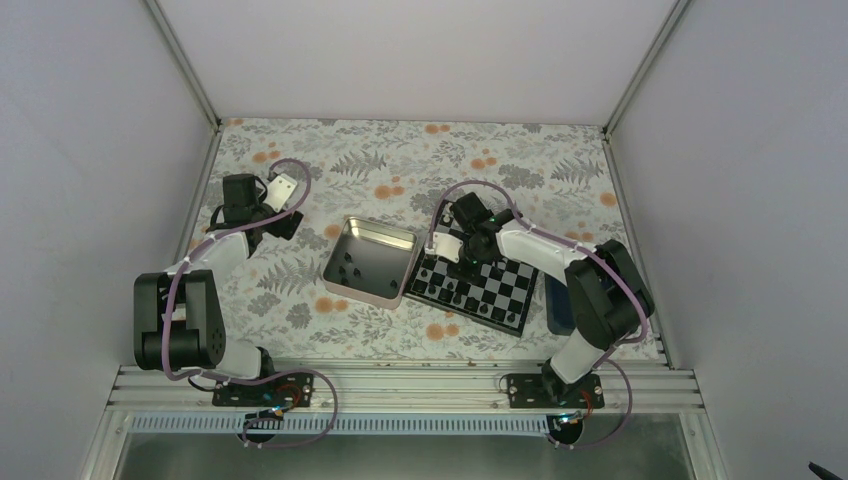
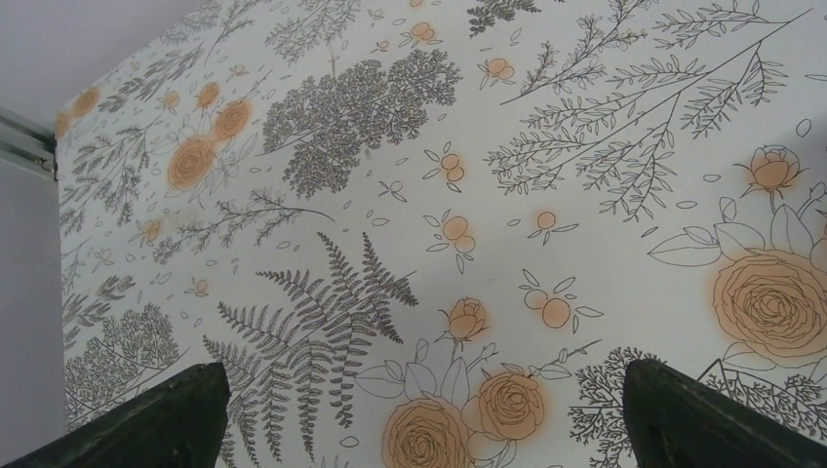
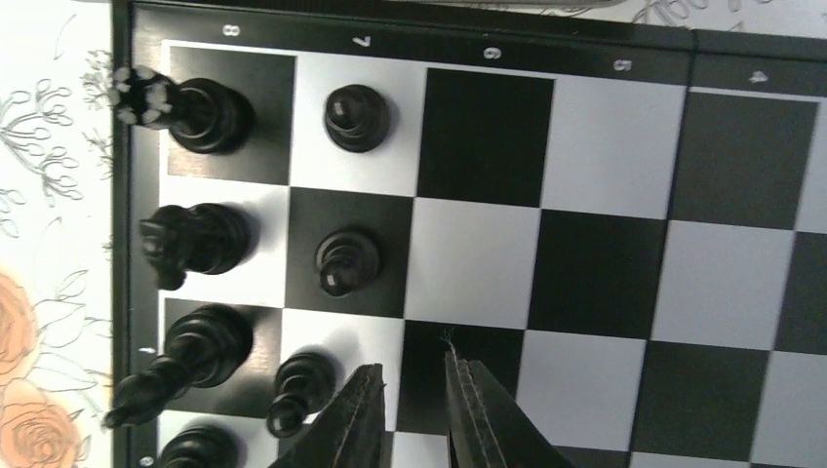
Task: Set up the chess pieces on the board
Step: Place the chess piece on the chessboard.
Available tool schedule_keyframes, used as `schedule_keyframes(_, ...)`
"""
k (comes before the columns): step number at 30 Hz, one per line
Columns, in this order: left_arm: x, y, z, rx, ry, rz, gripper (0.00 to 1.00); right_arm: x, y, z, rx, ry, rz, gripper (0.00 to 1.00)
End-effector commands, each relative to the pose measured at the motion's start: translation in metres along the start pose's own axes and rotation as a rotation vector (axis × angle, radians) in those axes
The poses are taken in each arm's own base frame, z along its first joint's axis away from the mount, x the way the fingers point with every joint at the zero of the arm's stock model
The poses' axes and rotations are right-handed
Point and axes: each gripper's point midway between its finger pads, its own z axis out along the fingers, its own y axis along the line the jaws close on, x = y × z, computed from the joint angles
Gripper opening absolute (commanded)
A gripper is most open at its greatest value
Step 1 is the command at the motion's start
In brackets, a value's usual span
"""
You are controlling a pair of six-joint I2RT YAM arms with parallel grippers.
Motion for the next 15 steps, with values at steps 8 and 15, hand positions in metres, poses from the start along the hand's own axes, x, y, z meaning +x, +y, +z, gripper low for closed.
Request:
schedule_keyframes(8,-0.010,0.004,-0.003,-0.014,-0.043,0.012,1.00,-0.027,-0.027,-0.022,0.114,-0.057,-0.029,0.04)
schedule_keyframes(15,-0.013,0.004,-0.005,-0.010,-0.049,0.010,1.00,-0.077,-0.025,-0.047,0.111,-0.138,-0.096,0.06)
